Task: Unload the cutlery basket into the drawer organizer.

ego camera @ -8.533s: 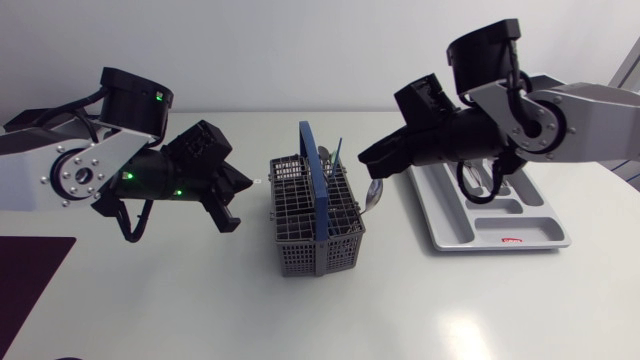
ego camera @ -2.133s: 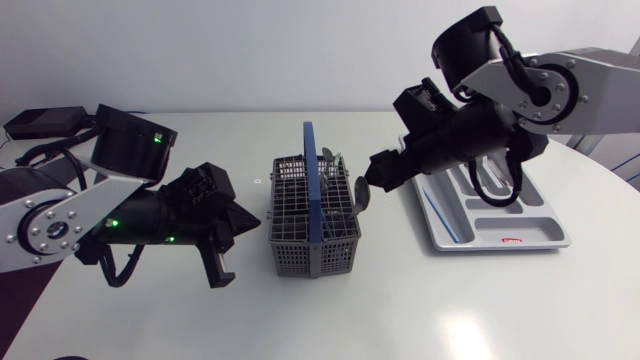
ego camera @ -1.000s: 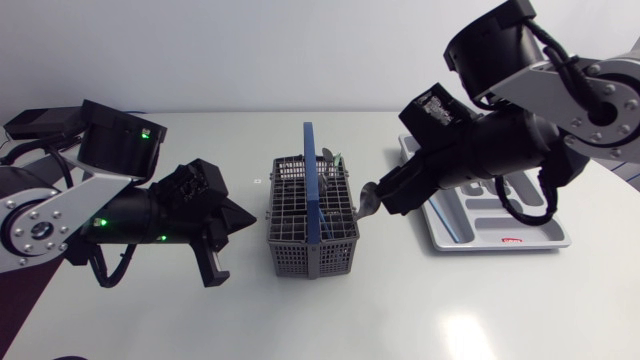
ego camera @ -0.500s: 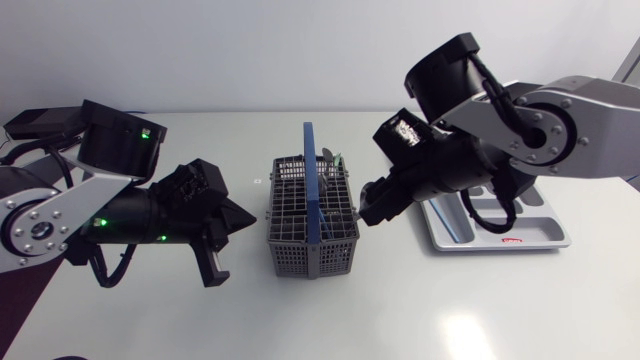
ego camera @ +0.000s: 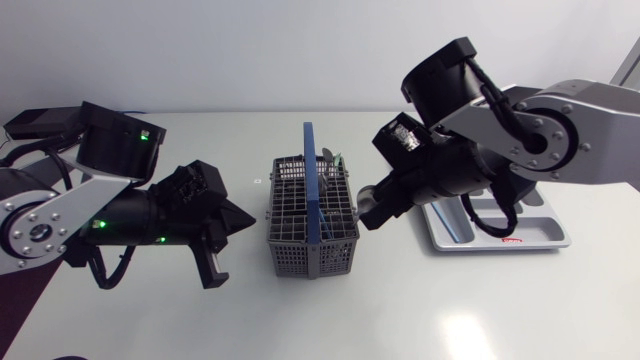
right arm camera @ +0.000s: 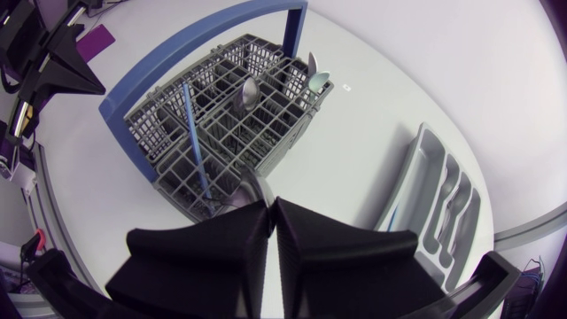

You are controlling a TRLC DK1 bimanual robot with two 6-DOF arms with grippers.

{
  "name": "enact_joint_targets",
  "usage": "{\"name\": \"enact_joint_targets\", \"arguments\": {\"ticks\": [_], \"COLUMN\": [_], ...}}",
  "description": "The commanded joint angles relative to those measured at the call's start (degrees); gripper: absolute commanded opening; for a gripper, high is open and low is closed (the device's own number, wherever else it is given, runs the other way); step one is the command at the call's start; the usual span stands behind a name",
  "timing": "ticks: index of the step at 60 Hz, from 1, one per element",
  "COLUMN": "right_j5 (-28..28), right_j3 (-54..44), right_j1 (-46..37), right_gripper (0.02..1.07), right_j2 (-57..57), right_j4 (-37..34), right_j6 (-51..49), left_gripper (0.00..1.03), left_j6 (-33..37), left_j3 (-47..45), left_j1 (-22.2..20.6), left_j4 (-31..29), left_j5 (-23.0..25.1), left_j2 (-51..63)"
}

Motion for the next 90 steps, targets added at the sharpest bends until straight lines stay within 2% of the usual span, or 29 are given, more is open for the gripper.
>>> {"name": "enact_joint_targets", "arguments": {"ticks": [1, 21, 55, 72, 90], "right_j5": [1.3, 7.7, 24.6, 28.2, 28.7], "right_j3": [0.9, 5.4, 12.3, 13.2, 15.4], "right_j1": [1.1, 4.5, 12.6, 14.9, 16.3], "right_gripper": [0.08, 0.08, 0.08, 0.08, 0.08], "right_j2": [-2.6, -6.2, -5.4, -6.1, -9.4], "right_j4": [-1.2, -5.0, -9.3, -9.4, -10.2], "right_j6": [0.8, 0.3, -6.4, -9.1, -10.1], "left_gripper": [0.18, 0.18, 0.18, 0.18, 0.18], "left_j6": [0.8, 0.5, 0.4, 0.4, 0.6], "left_j3": [-1.4, -1.4, -0.7, -0.5, -0.5], "left_j1": [-0.1, -0.4, -0.5, -0.9, -0.9], "left_j4": [-0.3, -0.5, -1.6, -1.5, -1.2], "left_j5": [-0.1, -0.1, -0.8, -1.1, -1.1], "left_j2": [-0.8, -1.0, -2.1, -1.9, -1.3]}}
